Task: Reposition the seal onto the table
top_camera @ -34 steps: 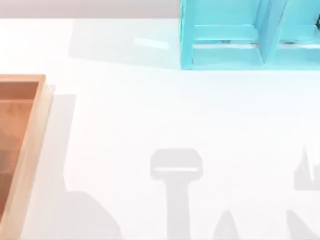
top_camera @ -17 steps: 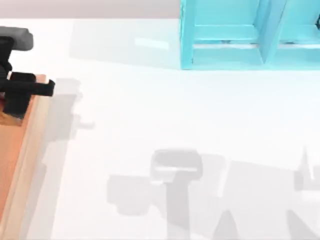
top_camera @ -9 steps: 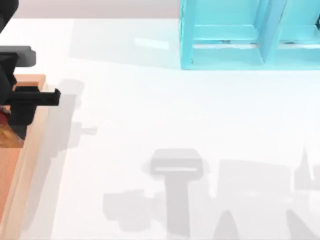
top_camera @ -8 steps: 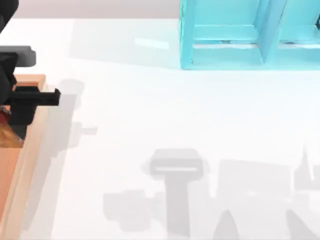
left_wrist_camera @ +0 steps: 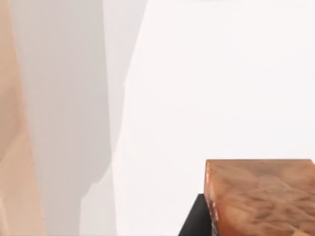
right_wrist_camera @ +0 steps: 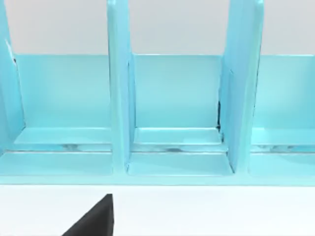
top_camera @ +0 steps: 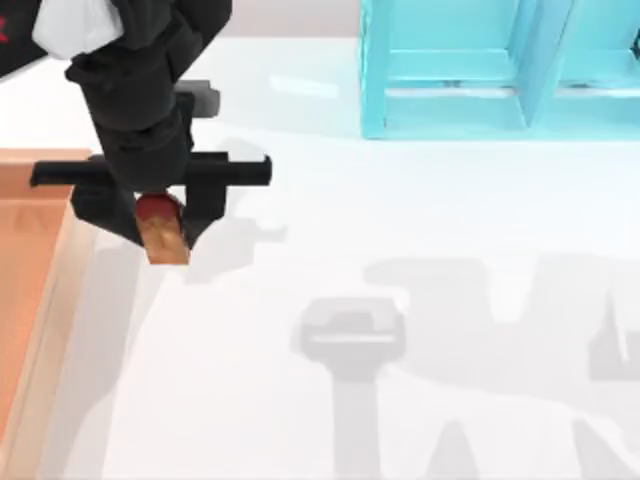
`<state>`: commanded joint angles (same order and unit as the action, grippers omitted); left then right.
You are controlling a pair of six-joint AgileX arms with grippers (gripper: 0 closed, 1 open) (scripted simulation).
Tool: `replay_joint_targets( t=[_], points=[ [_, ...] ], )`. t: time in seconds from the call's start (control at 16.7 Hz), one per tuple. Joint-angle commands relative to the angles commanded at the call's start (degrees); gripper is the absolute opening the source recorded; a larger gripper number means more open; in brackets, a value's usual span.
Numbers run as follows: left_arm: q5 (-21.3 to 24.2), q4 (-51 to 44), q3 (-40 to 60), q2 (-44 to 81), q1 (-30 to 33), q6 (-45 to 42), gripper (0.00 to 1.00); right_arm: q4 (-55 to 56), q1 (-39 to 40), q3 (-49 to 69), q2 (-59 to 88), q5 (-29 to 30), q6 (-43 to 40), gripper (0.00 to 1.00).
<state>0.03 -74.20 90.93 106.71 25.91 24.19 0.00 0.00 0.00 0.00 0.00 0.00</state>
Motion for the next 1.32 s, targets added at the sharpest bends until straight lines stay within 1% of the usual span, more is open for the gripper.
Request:
replay_joint_targets(
  t=[0.24,0.42,0.78,1.14,1.32],
  points=[
    [0.17,4.08,7.17,14.34,11.12,10.82,0.00,0.00,0.00,0.00,0.00,0.00,0.00,1.00],
    [0.26,7.45,11.51,19.14,15.92,15.66,0.00,0.00,0.00,0.00,0.00,0.00,0.00,1.00],
    [0.33,7.96,11.55,19.52,16.17,15.98,0.00,0.00,0.00,0.00,0.00,0.00,0.00,1.00],
    [0.33,15.67,6.50,21.67,16.26,15.99,0.00,0.00,0.00,0.00,0.00,0.00,0.00,1.00],
    [0.30,16.67,5.67,22.12,16.30,16.01,0.00,0.00,0.00,0.00,0.00,0.00,0.00,1.00]
  ],
)
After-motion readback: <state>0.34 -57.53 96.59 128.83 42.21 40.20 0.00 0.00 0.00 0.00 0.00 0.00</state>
